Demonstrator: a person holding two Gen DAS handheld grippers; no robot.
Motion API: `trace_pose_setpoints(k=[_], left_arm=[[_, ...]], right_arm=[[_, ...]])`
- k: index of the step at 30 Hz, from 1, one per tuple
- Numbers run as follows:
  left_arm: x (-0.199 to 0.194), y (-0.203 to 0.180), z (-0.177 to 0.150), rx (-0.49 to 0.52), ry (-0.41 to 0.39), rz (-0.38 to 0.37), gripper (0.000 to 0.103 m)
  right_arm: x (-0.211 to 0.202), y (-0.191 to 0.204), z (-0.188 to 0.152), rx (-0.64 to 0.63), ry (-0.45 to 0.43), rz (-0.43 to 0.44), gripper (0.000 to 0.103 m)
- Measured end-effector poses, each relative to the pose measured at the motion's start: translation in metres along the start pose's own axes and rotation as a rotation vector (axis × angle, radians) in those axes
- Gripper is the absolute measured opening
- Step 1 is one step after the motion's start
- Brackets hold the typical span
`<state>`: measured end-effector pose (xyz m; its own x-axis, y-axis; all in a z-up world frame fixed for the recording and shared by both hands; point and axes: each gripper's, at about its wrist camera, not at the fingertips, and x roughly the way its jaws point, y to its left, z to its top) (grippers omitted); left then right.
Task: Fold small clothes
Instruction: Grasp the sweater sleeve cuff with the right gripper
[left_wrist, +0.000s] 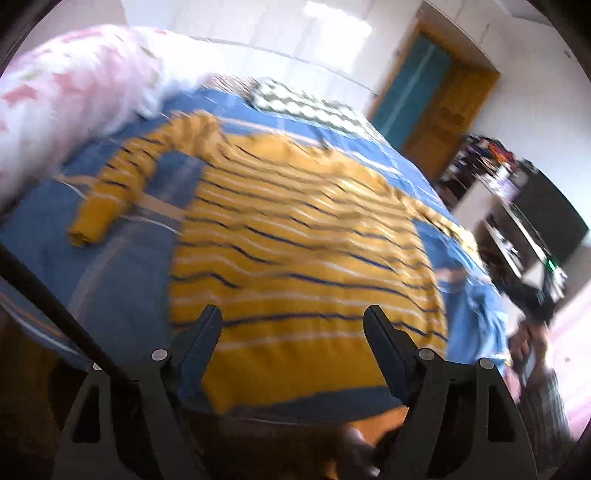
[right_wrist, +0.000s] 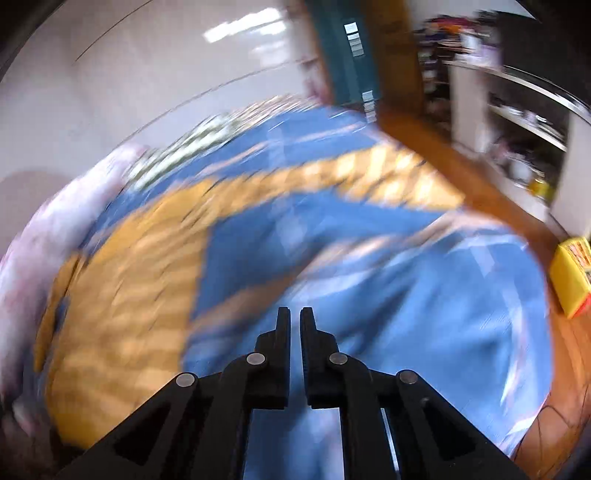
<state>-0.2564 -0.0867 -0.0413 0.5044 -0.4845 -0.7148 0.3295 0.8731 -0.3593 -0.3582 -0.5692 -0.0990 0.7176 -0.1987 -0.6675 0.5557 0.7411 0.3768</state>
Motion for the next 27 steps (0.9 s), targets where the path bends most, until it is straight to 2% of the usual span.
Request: trace_pose_setpoints(k=[2, 6, 11, 17, 21, 27], left_arm=[[0.012, -0.008, -0.003, 0.023, 0.033, 0.005, 0.078], [0.031, -0.018, -0.003, 0.030, 0.068, 0.011, 0.078], [0.044, -0.024, 0.002, 0.016, 0.094, 0.026, 0.078], [0.056, -0.030, 0.004, 0.010, 0.125, 0.029, 0.078], [0.060, -0.036, 0.002, 0.027, 0.134, 0.028, 0.078], [0.065, -0.035, 0.001, 0.016, 0.153, 0.023, 0.078]], right_arm=[[0.014, -0.031, 0.026, 0.121, 0.014, 0.032, 0.009], [0.044, -0.093, 0.062, 0.363, 0.023, 0.056, 0.026], [0.072, -0.131, 0.078, 0.490, 0.048, 0.019, 0.027], [0.082, -0.151, 0.086, 0.523, 0.040, -0.043, 0.031], [0.082, -0.157, 0.091, 0.506, 0.016, -0.075, 0.042], [0.099, -0.155, 0.096, 0.466, 0.069, -0.071, 0.043]])
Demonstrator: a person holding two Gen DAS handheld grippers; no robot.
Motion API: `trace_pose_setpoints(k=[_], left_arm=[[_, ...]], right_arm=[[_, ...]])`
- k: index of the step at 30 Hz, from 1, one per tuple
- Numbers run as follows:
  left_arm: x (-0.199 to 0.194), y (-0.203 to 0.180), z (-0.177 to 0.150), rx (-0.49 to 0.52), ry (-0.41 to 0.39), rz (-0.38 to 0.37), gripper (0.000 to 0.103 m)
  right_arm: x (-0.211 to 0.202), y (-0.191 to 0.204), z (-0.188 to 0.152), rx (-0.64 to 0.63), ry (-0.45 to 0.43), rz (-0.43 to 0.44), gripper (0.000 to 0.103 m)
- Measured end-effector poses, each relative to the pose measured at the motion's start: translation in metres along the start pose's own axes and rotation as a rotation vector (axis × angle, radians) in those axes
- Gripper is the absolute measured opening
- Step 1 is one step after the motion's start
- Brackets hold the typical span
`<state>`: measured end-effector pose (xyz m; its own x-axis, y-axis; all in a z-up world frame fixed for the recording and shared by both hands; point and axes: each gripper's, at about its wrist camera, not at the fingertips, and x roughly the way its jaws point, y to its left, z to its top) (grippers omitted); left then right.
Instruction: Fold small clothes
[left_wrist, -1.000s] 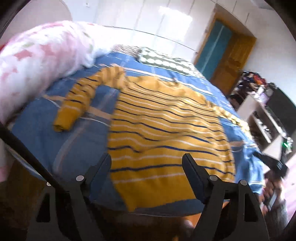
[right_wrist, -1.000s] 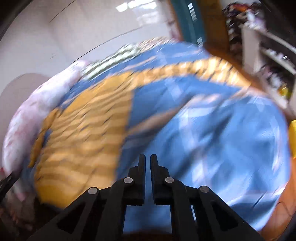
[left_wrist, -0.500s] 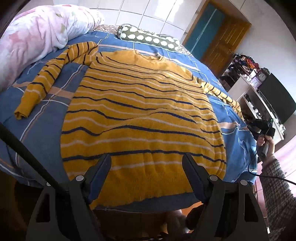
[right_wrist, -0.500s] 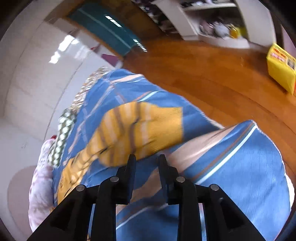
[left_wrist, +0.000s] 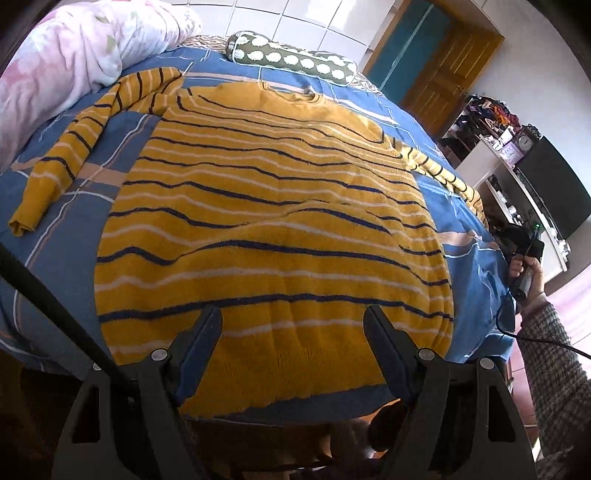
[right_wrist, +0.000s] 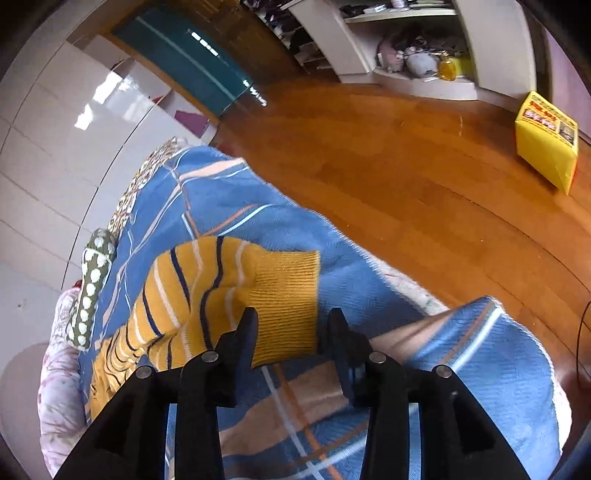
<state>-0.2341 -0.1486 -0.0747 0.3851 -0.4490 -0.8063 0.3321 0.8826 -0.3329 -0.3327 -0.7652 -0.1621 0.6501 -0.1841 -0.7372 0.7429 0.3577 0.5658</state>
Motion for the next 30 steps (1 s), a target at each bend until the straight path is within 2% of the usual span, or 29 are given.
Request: trace_pose_setpoints(k=[2, 3, 5, 8, 11, 15, 17, 19, 23, 25, 27, 30], left_arm=[[-0.001, 0.000, -0.001, -0.002, -0.001, 0.004, 0.078], [-0.003, 0.001, 0.000, -0.003, -0.004, 0.008, 0.078], [-0.004, 0.001, 0.000, -0.008, -0.010, 0.009, 0.078], [-0.005, 0.001, 0.000, -0.008, -0.015, 0.004, 0.078], [-0.006, 0.000, -0.001, -0.002, -0.018, -0.008, 0.078], [-0.008, -0.001, -0.005, -0.001, -0.018, -0.027, 0.078], [-0.010, 0.001, -0.008, -0.006, -0.020, -0.032, 0.078], [-0.013, 0.003, -0.009, -0.011, -0.025, -0.036, 0.078], [-0.017, 0.006, -0.014, -0.020, -0.037, -0.035, 0.078], [-0.017, 0.007, -0.016, -0.025, -0.036, -0.038, 0.078], [-0.017, 0.005, -0.018, -0.024, -0.032, -0.041, 0.078], [-0.018, 0.001, -0.022, -0.008, -0.036, -0.044, 0.078]], right_arm=[[0.005, 0.006, 0.001, -0.024, 0.000, -0.015, 0.043], [0.005, 0.011, 0.002, -0.059, 0.003, -0.017, 0.034], [-0.007, 0.022, 0.005, -0.107, -0.022, -0.013, 0.005], [-0.045, 0.030, 0.012, -0.126, -0.102, 0.014, 0.004], [-0.088, 0.025, 0.026, -0.094, -0.167, 0.032, 0.004], [-0.126, 0.009, 0.041, -0.063, -0.220, -0.043, 0.002], [-0.137, 0.003, 0.042, -0.064, -0.254, -0.129, 0.001], [-0.146, -0.008, 0.038, -0.021, -0.267, -0.133, 0.002], [-0.146, -0.026, 0.022, 0.056, -0.198, 0.026, 0.005], [-0.138, -0.029, 0.003, 0.073, -0.132, 0.147, 0.009], [-0.122, -0.024, -0.020, 0.090, -0.052, 0.250, 0.033], [-0.097, -0.014, -0.052, 0.111, 0.042, 0.351, 0.038]])
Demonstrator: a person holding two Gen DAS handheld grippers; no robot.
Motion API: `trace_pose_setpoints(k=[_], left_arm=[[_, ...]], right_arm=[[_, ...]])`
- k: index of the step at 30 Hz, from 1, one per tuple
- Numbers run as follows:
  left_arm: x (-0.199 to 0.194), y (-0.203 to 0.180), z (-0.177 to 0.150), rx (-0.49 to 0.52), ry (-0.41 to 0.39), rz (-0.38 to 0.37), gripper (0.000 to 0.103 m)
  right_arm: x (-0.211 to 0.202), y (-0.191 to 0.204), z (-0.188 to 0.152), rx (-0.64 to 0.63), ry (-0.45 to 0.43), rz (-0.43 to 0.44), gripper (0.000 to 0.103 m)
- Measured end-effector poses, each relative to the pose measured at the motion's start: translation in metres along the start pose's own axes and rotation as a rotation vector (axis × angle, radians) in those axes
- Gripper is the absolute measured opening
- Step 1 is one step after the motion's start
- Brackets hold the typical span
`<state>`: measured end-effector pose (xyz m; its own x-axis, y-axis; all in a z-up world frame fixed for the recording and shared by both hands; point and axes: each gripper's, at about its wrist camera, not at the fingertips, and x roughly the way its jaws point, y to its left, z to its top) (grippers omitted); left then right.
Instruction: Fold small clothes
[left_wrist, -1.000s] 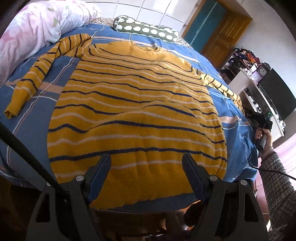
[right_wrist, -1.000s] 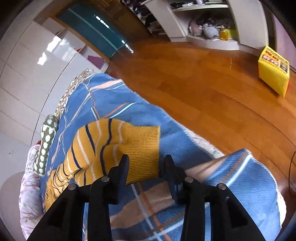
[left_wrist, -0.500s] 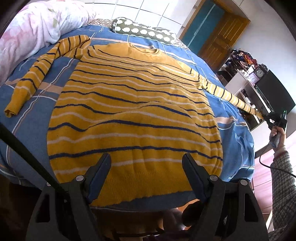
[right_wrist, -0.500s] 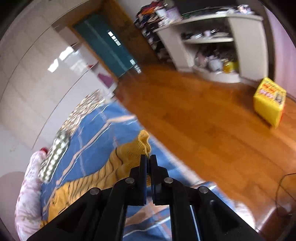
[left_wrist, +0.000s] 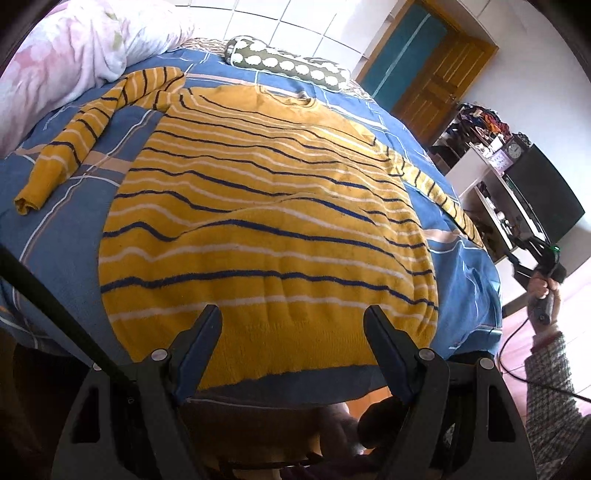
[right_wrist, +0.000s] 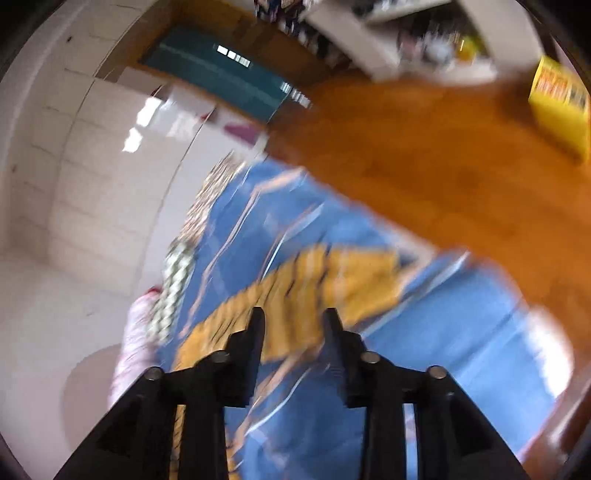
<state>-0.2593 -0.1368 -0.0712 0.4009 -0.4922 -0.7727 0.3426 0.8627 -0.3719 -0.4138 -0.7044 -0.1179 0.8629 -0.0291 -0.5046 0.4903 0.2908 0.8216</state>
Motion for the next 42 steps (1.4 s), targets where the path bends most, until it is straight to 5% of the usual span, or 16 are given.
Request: trace_pose_setpoints(k=[8, 13, 17, 20, 21, 23, 28, 33, 38, 42], left_arm=[[-0.008, 0.001, -0.006, 0.013, -0.023, 0.006, 0.078], [-0.007, 0.011, -0.006, -0.010, -0.036, -0.001, 0.078], [-0.006, 0.014, -0.007, -0.009, -0.047, -0.018, 0.078], [-0.007, 0.018, -0.007, -0.019, -0.057, -0.033, 0.078], [-0.009, 0.020, -0.006, -0.026, -0.066, -0.043, 0.078], [-0.013, 0.023, -0.006, -0.036, -0.079, -0.054, 0.078], [-0.028, 0.044, -0.009, -0.066, -0.128, -0.078, 0.078], [-0.045, 0.074, -0.016, -0.121, -0.180, -0.092, 0.078], [-0.067, 0.115, -0.027, -0.211, -0.235, -0.111, 0.078], [-0.082, 0.146, -0.038, -0.277, -0.272, -0.105, 0.078]], right_arm=[[0.071, 0.006, -0.035, 0.047, 0.109, -0.036, 0.048], [0.082, 0.008, -0.026, 0.020, 0.012, -0.187, 0.050], [0.077, -0.002, -0.008, 0.068, -0.033, -0.216, 0.049], [0.074, -0.004, 0.002, 0.072, -0.068, -0.267, 0.041], [0.073, -0.004, 0.007, 0.061, -0.074, -0.304, 0.023], [0.075, 0.004, 0.016, 0.023, -0.074, -0.365, 0.007], [0.077, 0.096, 0.001, -0.255, -0.130, -0.474, 0.007], [0.134, 0.228, -0.073, -0.578, -0.040, -0.379, 0.007], [0.238, 0.338, -0.214, -0.940, 0.119, -0.304, 0.007], [0.312, 0.367, -0.330, -1.125, 0.268, -0.258, 0.006]])
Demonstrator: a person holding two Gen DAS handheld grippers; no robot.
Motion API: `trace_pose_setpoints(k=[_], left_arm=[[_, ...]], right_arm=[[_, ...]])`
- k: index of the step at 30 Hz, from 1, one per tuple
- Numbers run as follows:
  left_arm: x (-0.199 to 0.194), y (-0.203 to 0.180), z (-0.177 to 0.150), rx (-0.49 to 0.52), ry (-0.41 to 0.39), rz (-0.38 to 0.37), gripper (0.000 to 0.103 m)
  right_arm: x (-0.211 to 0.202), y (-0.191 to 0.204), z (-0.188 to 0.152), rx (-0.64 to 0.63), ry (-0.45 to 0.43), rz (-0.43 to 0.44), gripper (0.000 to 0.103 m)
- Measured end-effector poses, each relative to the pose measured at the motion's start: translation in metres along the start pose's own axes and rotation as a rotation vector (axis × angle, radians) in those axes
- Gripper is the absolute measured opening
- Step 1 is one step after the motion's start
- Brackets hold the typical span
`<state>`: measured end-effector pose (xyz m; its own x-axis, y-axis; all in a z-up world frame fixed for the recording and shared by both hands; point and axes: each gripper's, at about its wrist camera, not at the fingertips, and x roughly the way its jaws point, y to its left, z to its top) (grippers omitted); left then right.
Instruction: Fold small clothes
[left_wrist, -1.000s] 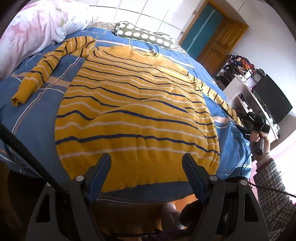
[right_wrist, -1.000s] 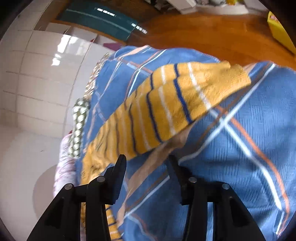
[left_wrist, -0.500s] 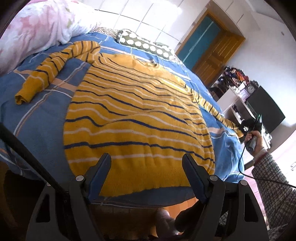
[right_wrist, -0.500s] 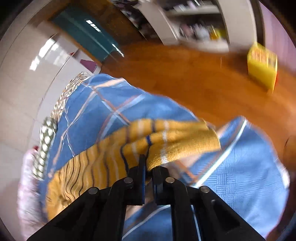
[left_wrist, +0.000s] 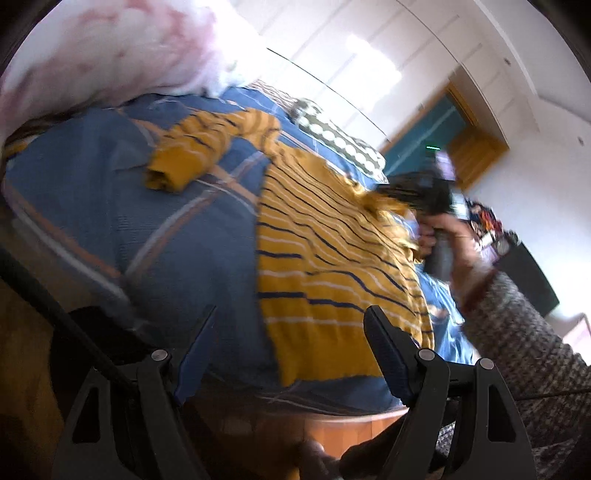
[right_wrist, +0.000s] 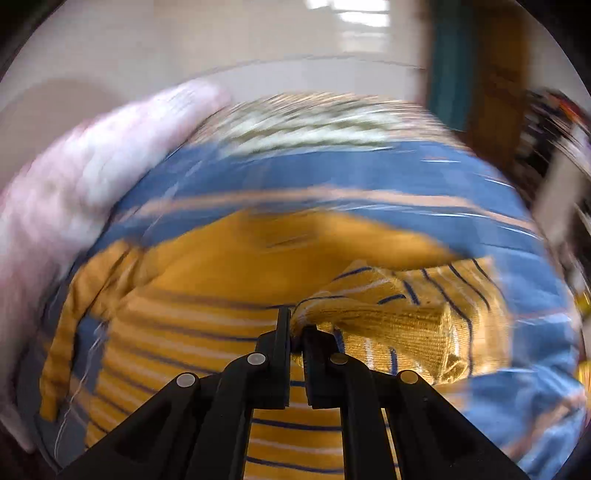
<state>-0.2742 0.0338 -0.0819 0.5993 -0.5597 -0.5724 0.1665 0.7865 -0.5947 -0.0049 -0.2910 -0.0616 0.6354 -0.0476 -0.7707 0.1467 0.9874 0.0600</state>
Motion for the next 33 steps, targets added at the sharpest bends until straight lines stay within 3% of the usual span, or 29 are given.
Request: trace_pose_setpoints(k=[3, 8, 11, 14, 17, 21, 23, 30, 33], left_arm=[[-0.011, 0.010, 0.000, -0.012, -0.024, -0.027, 0.078], [-0.021, 0.008, -0.004, 0.043, -0.055, -0.066, 0.081], [-0.020, 0.005, -0.005, 0.050, -0.056, -0.085, 0.082], [-0.015, 0.003, -0.004, 0.051, -0.046, -0.094, 0.082], [-0.012, -0.001, -0.004, 0.056, -0.041, -0.105, 0.082], [-0.009, -0.008, -0.003, 0.077, -0.030, -0.101, 0.082], [-0.007, -0.011, -0.003, 0.087, -0.024, -0.103, 0.082], [-0.001, -0.010, 0.002, 0.088, -0.019, -0.089, 0.082], [-0.004, 0.000, 0.006, 0.060, -0.033, -0.075, 0.082]], right_arm=[[0.055, 0.069, -0.014, -0.146, 0.065, -0.059, 0.010], [0.073, 0.141, -0.045, -0.412, 0.014, -0.161, 0.025], [0.065, 0.167, -0.057, -0.588, -0.055, -0.221, 0.028], [0.064, 0.191, -0.081, -0.814, -0.139, -0.343, 0.055], [0.067, 0.217, -0.114, -1.067, -0.248, -0.516, 0.055], [0.065, 0.232, -0.136, -1.244, -0.383, -0.621, 0.055], [0.058, 0.230, -0.134, -1.229, -0.369, -0.582, 0.055], [0.018, 0.151, -0.066, -0.730, -0.202, -0.357, 0.059], [0.004, 0.137, -0.062, -0.645, -0.170, -0.227, 0.059]])
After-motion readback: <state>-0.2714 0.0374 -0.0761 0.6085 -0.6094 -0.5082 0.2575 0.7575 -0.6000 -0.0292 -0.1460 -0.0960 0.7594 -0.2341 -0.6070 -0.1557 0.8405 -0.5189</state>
